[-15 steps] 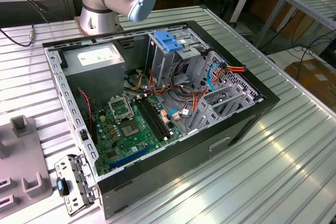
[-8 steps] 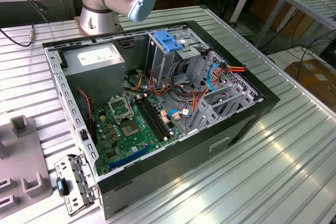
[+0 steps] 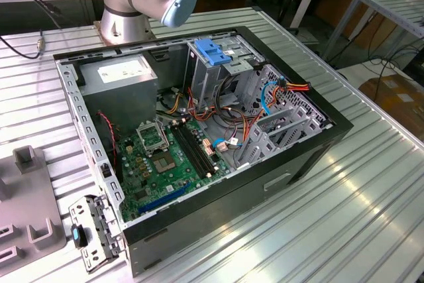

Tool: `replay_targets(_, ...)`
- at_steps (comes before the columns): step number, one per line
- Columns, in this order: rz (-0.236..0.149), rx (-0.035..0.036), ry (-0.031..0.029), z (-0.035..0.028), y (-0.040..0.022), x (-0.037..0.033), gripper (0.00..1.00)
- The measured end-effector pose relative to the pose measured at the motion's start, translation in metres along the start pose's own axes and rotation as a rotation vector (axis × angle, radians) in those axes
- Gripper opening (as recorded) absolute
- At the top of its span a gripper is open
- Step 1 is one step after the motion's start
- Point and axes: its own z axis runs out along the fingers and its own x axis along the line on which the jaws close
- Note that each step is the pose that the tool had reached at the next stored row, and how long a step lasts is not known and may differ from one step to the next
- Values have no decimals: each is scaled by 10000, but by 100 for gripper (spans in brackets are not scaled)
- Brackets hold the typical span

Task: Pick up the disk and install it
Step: 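Pick up the disk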

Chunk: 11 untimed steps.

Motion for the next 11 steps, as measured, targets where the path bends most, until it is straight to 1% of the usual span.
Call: replay_targets(11,-552,11,23,0,0,0,11)
